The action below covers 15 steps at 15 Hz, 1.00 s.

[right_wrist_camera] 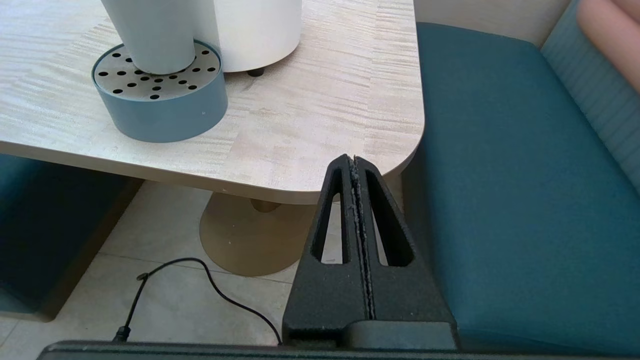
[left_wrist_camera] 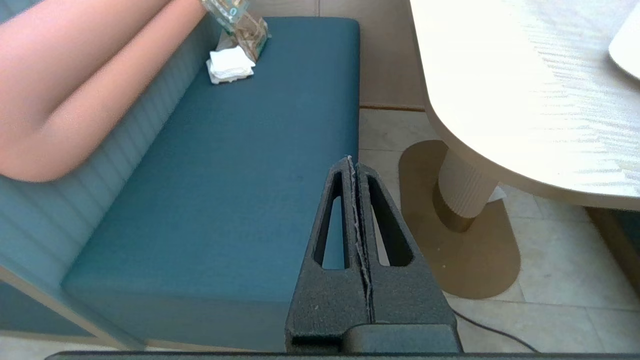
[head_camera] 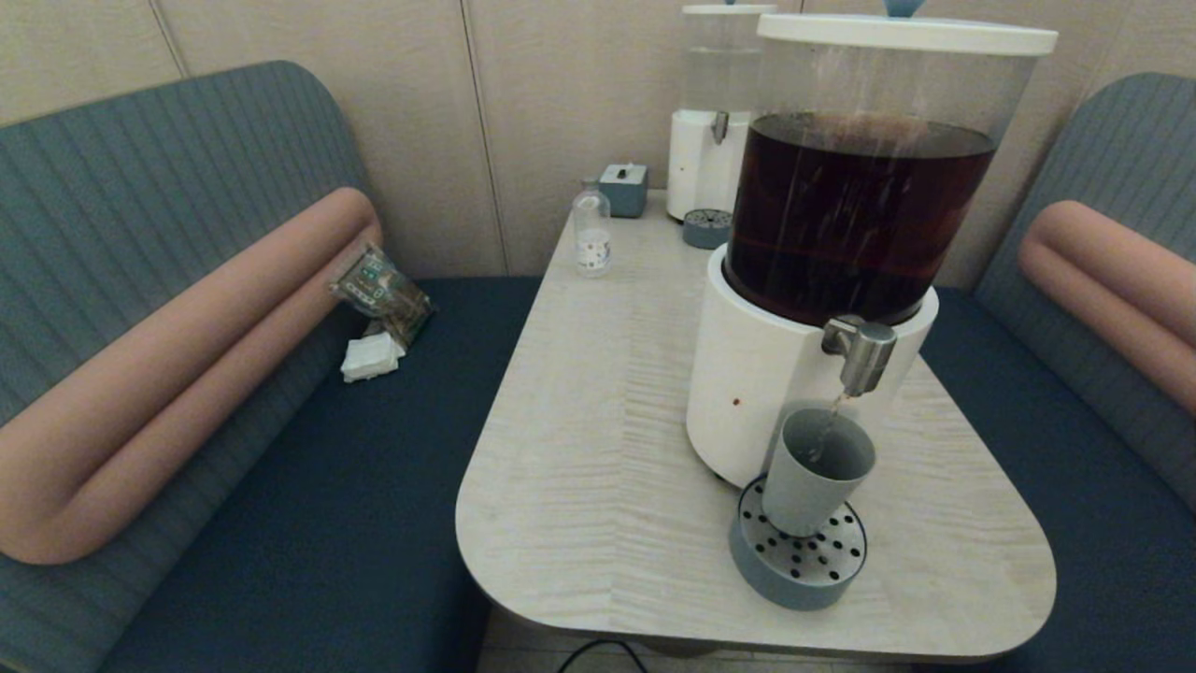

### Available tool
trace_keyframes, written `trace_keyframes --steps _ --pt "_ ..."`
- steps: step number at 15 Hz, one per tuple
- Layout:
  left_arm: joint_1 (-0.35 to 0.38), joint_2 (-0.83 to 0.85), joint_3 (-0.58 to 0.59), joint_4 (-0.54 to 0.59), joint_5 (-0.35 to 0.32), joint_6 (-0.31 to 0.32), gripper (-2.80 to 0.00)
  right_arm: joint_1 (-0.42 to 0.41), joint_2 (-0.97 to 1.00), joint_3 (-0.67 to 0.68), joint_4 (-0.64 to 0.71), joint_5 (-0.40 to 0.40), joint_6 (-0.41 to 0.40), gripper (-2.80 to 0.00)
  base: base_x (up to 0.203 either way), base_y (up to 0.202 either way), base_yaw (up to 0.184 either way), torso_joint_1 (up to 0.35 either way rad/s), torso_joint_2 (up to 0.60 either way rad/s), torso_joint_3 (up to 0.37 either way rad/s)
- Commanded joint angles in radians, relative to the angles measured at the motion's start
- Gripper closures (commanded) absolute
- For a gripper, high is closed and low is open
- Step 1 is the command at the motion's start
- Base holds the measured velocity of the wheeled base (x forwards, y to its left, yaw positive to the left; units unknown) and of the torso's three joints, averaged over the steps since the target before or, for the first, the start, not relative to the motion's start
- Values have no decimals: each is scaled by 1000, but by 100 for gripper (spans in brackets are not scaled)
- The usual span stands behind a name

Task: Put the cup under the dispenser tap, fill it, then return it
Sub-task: Turn off the faucet

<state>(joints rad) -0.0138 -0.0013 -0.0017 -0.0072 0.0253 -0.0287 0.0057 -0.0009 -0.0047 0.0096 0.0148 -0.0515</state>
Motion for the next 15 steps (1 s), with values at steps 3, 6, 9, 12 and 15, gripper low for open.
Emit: trace_keyframes --steps 3,6,9,12,15 --pt "0 0 2 -2 4 -11 0 0 -2 0 1 1 -1 0 0 0 0 0 0 0" --pt "0 4 -114 10 -11 -15 0 0 -2 0 1 1 -1 0 0 0 0 0 0 0" --pt "0 107 -396 90 -103 -16 0 0 -2 0 0 1 -1 0 0 0 0 0 0 0" --pt "-24 385 -637 147 -197 -18 0 0 -2 0 0 1 -1 0 0 0 0 0 0 0" --pt "-44 638 -780 168 -397 -10 0 0 -2 0 0 1 -1 0 0 0 0 0 0 0"
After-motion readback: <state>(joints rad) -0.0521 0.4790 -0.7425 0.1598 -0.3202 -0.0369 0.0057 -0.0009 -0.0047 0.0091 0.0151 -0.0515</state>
